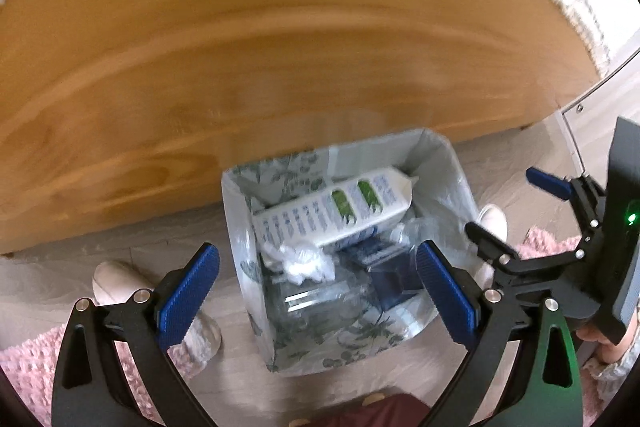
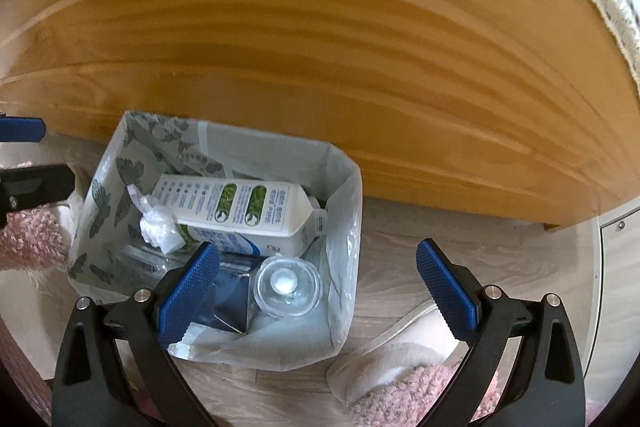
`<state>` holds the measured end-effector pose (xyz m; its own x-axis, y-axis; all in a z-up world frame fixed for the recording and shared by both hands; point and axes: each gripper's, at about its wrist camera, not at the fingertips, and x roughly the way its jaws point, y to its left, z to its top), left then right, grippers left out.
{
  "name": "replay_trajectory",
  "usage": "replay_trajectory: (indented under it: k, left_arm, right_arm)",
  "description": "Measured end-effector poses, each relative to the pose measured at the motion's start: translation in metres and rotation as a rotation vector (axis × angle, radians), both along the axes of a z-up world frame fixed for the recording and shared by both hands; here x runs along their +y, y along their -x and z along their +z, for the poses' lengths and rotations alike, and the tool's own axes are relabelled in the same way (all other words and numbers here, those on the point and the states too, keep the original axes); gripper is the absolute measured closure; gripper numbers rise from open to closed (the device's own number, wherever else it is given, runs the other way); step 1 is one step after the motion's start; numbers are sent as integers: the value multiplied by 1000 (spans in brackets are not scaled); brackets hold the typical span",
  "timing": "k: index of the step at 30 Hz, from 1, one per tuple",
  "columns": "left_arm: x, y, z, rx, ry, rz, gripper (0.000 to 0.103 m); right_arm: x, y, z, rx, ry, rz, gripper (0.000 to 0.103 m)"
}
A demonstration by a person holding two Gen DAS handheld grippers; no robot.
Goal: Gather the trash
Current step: 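Raise both tools from the bin and turn toward the bed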
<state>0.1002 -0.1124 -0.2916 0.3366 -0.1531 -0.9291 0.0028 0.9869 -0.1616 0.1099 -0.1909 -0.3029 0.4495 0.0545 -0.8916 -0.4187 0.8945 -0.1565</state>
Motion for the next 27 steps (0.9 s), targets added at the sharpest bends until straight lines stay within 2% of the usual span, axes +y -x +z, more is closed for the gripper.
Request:
replay_trajectory:
  k: [5,9,14,18,22,27]
  left_arm:
    - [-1,2,26,-126,-19,0,8]
    - [1,5,44,-190,-15,-7,8]
    - [-3,11,66,-275,-45,-52,8]
    - [-4,18,86,-349,-29,-87,8]
    - [-8,24,113,-428,-34,-129,8]
    - [-7,32,156,-549,1,-143,8]
  right_arm:
    - [-4,0,18,-67,-49,-18,8]
    - [-7,2,37,-129,-106,-30,8]
    - [-9,7,62,-233,-154,-25,8]
    - [-13,9,80,-290,-199,-19,8]
    - [-19,10,102,-344,-273,-6,8]
    - [-25,6,133,-435,-320,-1,8]
